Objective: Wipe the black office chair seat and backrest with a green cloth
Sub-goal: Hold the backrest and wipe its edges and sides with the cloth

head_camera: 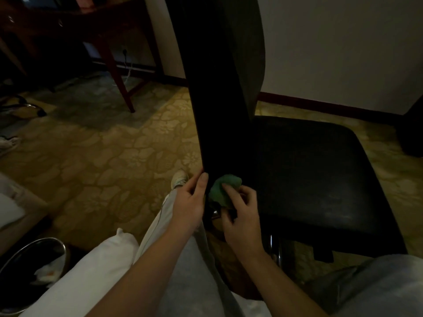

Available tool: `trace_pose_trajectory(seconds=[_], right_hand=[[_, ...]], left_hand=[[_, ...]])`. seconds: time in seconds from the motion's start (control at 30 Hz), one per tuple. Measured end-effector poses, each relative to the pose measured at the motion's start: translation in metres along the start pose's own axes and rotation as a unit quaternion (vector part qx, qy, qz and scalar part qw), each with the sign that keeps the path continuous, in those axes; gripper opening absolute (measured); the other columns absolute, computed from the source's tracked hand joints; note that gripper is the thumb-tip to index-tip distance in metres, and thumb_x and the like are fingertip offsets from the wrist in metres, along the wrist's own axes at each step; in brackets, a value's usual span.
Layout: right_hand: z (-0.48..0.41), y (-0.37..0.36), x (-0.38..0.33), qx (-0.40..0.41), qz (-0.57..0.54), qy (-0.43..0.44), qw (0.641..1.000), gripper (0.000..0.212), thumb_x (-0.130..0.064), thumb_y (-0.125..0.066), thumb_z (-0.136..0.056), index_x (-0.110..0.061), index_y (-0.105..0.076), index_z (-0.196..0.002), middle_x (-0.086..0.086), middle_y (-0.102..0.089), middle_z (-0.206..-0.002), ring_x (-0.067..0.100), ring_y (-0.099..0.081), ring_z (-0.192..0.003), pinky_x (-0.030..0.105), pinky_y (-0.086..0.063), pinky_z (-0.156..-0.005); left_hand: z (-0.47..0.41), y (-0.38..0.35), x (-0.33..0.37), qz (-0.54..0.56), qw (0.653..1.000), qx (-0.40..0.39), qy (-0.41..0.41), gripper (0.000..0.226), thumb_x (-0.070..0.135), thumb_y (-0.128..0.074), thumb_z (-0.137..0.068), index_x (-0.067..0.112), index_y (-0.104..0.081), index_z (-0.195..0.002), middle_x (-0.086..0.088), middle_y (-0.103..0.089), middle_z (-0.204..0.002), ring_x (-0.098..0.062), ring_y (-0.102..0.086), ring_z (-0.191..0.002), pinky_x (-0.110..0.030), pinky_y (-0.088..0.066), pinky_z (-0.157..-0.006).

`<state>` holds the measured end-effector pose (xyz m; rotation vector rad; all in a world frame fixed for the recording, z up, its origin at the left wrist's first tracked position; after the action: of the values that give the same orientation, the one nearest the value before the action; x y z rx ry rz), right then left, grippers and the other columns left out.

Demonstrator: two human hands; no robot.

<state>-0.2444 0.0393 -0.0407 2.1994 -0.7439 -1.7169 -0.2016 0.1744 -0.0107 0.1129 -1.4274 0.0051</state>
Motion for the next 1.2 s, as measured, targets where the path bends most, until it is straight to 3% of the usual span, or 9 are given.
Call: trace_pose_trajectory(seconds=[0.17, 0.23, 0.33, 0.4, 0.53, 0.63, 0.83, 1.03, 1.2], right_hand=[[-0.002, -0.023, 0.022, -0.099, 0.02, -0.079, 0.992, 0.045, -0.004, -0.06, -0.089, -0.017, -0.057, -0.132, 0.011, -0.045, -0.137, 0.028, -0.053, -0.118, 0.02, -0.04, -0.09], [-0.002, -0.018, 0.027, -0.129, 0.076, -0.087, 0.985, 0.043, -0.01, -0.058, -0.093, -0.019, -0.055, -0.135, 0.006, -0.045, -0.136, 0.019, -0.055, -0.11, 0.016, -0.04, -0.088], [-0.002, 0.002, 0.037, -0.167, 0.113, -0.13, 0.971, 0.042, -0.019, -0.054, -0.098, -0.03, -0.052, -0.139, -0.004, -0.042, -0.135, 0.001, -0.052, -0.091, 0.012, -0.046, -0.082], [-0.006, 0.021, 0.036, -0.148, 0.07, -0.142, 0.976, 0.043, -0.02, -0.057, -0.097, -0.034, -0.051, -0.137, -0.009, -0.041, -0.131, -0.002, -0.054, -0.087, 0.008, -0.046, -0.074], [-0.021, 0.058, 0.01, -0.057, -0.071, -0.151, 0.984, 0.038, -0.015, -0.057, -0.097, -0.032, -0.057, -0.13, -0.008, -0.048, -0.125, 0.001, -0.057, -0.1, 0.008, -0.049, -0.077], [-0.03, 0.083, -0.018, -0.029, -0.156, -0.149, 0.976, 0.037, -0.013, -0.055, -0.098, -0.027, -0.057, -0.132, -0.007, -0.05, -0.12, 0.005, -0.058, -0.103, 0.009, -0.051, -0.077], [-0.054, 0.12, -0.087, 0.027, -0.223, -0.083, 0.971, 0.038, -0.012, -0.056, -0.098, -0.033, -0.059, -0.129, -0.009, -0.054, -0.122, 0.005, -0.061, -0.107, 0.021, -0.054, -0.087], [-0.086, 0.146, -0.155, 0.062, -0.216, 0.018, 0.974, 0.039, -0.009, -0.057, -0.096, -0.036, -0.063, -0.124, -0.011, -0.056, -0.124, -0.011, -0.058, -0.102, 0.005, -0.048, -0.075], [-0.108, 0.162, -0.196, 0.042, -0.142, 0.094, 0.985, 0.045, -0.009, -0.059, -0.094, -0.045, -0.059, -0.12, -0.014, -0.053, -0.119, -0.006, -0.055, -0.103, 0.012, -0.05, -0.083]], left_hand=[[0.001, 0.002, 0.002, -0.014, 1.0, -0.015, 0.0, 0.041, 0.044, -0.051, -0.097, 0.029, -0.06, -0.135, 0.016, -0.067, -0.121, 0.004, -0.059, -0.114, -0.009, -0.048, -0.085], [-0.001, 0.004, 0.003, -0.024, 1.0, -0.019, 0.0, 0.037, 0.043, -0.051, -0.098, 0.029, -0.061, -0.13, 0.016, -0.068, -0.116, 0.006, -0.06, -0.111, -0.008, -0.047, -0.084], [0.001, 0.005, 0.006, -0.036, 0.999, -0.031, -0.019, 0.058, 0.054, -0.049, -0.09, 0.02, -0.058, -0.136, 0.006, -0.068, -0.125, -0.008, -0.061, -0.119, -0.021, -0.05, -0.096], [0.003, 0.005, 0.011, -0.045, 0.998, -0.031, -0.032, 0.058, 0.052, -0.047, -0.092, 0.019, -0.057, -0.138, 0.006, -0.067, -0.126, -0.009, -0.06, -0.12, -0.027, -0.049, -0.101], [0.013, 0.003, 0.02, -0.084, 0.994, 0.001, -0.066, 0.037, 0.037, -0.046, -0.103, 0.026, -0.058, -0.136, 0.022, -0.066, -0.114, 0.011, -0.06, -0.107, -0.006, -0.046, -0.083], [0.023, 0.002, 0.037, -0.081, 0.993, 0.018, -0.086, 0.037, 0.031, -0.051, -0.103, 0.025, -0.056, -0.139, 0.022, -0.067, -0.112, 0.009, -0.062, -0.104, -0.009, -0.05, -0.08], [0.035, 0.004, 0.12, -0.056, 0.982, 0.024, -0.18, 0.028, 0.024, -0.052, -0.102, 0.038, -0.056, -0.126, 0.032, -0.069, -0.098, 0.015, -0.062, -0.096, -0.005, -0.047, -0.074], [0.025, 0.008, 0.21, -0.031, 0.967, 0.027, -0.251, 0.038, 0.032, -0.05, -0.102, 0.033, -0.05, -0.14, 0.024, -0.067, -0.109, 0.013, -0.062, -0.099, -0.006, -0.048, -0.074], [0.015, 0.016, 0.275, -0.02, 0.954, 0.038, -0.298, 0.036, 0.038, -0.045, -0.103, 0.036, -0.051, -0.138, 0.024, -0.064, -0.113, 0.017, -0.058, -0.1, -0.004, -0.047, -0.073]])
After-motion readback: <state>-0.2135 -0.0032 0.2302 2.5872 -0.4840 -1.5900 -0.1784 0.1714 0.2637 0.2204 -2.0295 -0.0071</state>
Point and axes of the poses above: each hand's wrist, its own z-axis away from the middle knuckle, its own y-axis out of the back of the hand, x = y × z, the point moved 2 cm from there along -z, towards the middle knuckle
